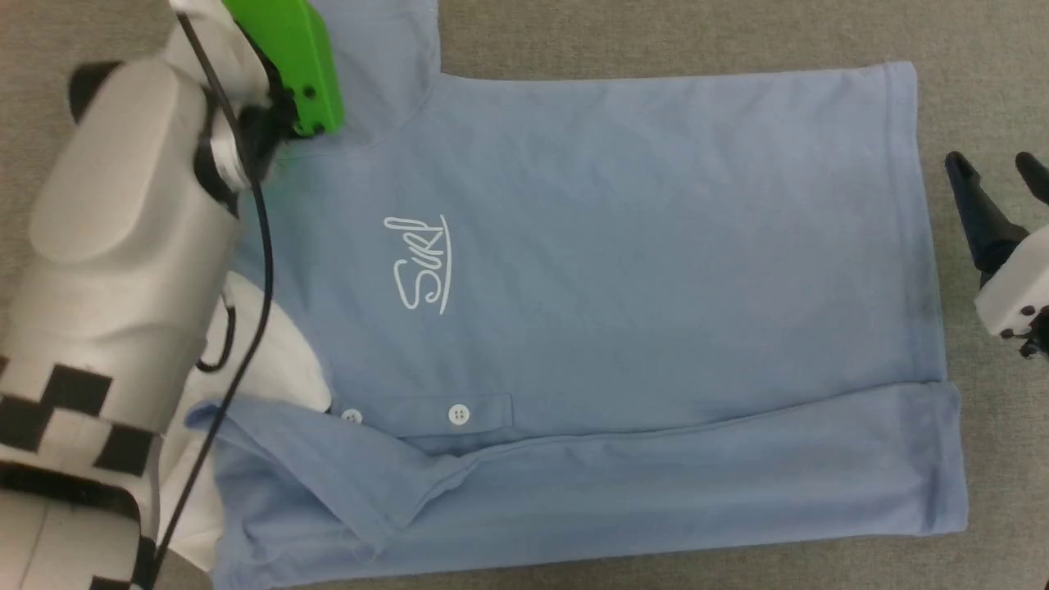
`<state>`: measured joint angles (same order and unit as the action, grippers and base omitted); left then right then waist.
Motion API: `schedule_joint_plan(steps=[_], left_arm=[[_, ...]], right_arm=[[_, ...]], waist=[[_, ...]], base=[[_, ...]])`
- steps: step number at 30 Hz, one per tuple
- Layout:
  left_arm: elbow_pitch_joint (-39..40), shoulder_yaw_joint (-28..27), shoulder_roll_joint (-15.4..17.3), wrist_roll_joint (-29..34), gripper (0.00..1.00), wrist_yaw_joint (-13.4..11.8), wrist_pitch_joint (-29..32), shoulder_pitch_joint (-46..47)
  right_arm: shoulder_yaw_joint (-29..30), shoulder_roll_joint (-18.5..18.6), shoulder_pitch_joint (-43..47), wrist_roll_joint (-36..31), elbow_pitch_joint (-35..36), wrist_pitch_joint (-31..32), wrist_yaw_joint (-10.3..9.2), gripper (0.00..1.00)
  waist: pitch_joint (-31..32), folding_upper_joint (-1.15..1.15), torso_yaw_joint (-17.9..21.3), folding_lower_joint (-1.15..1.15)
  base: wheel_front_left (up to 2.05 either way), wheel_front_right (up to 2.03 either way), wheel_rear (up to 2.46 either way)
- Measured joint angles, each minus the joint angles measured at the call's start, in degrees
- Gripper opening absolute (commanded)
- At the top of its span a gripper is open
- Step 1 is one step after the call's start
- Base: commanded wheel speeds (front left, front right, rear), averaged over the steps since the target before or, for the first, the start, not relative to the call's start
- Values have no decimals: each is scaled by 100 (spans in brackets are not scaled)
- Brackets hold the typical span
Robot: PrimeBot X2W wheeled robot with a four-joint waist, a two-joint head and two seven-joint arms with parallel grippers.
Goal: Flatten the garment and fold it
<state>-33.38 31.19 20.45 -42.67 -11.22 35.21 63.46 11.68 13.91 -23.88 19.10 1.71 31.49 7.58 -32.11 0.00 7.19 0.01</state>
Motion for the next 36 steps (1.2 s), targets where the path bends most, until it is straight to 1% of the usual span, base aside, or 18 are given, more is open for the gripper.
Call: schedule_joint_plan(steps=[3,7,10,12,18,22,23,24,25,29,33,36], left_arm=[[286,-67,-20,-96,0,265,-454,-273],[848,-135,32,-129,0,448,-1015,-519],[1307,-196,123,-124,0,460,-1285,-754],[1588,-233,180,-118,0,452,-1417,-946],[2434,-308,278,-118,0,252,-1740,-1540],[2637,-320,286,-135,0,205,-1773,-1740],[2662,-320,289,-136,0,202,-1774,-1764],[2673,-323,291,-136,0,202,-1790,-1773],[2686,-324,293,-136,0,202,-1827,-1776],[2747,-343,296,-136,0,219,-1976,-1783],[2897,-445,310,-229,0,283,-2154,-1952],[3097,-525,372,-283,0,253,-2274,-2322]], right_arm=[[-112,220,-158,-70,-25,216,0,100],[-454,537,-576,-254,-249,713,0,100],[-740,714,-960,-436,-546,1066,0,100],[-887,757,-1196,-531,-747,1268,0,100],[-1256,881,-1809,-839,-1538,1668,0,100],[-1427,935,-1956,-851,-1818,1841,0,100],[-1417,946,-2008,-798,-1870,1923,0,38],[-1416,960,-2040,-779,-1886,1951,0,2],[-1421,978,-2063,-751,-1907,1963,0,0],[-1334,970,-2054,-573,-1912,1863,0,0],[-1179,1037,-1776,-409,-1709,1462,0,0],[-978,1021,-1405,-241,-1491,1171,0,0]], waist=[[84,0,-101,0],[183,0,-240,0],[208,0,-346,0],[202,0,-413,0],[70,0,-623,0],[12,0,-731,0],[4,0,-752,-1],[1,0,-765,0],[6,0,-774,0],[98,0,-781,0],[304,0,-774,-1],[527,0,-756,-1]], base=[[0,0,0],[0,0,0],[0,0,0],[0,0,0],[0,0,0],[0,0,0],[0,0,0],[0,0,0],[0,0,0],[0,0,0],[0,0,0],[0,0,0]])
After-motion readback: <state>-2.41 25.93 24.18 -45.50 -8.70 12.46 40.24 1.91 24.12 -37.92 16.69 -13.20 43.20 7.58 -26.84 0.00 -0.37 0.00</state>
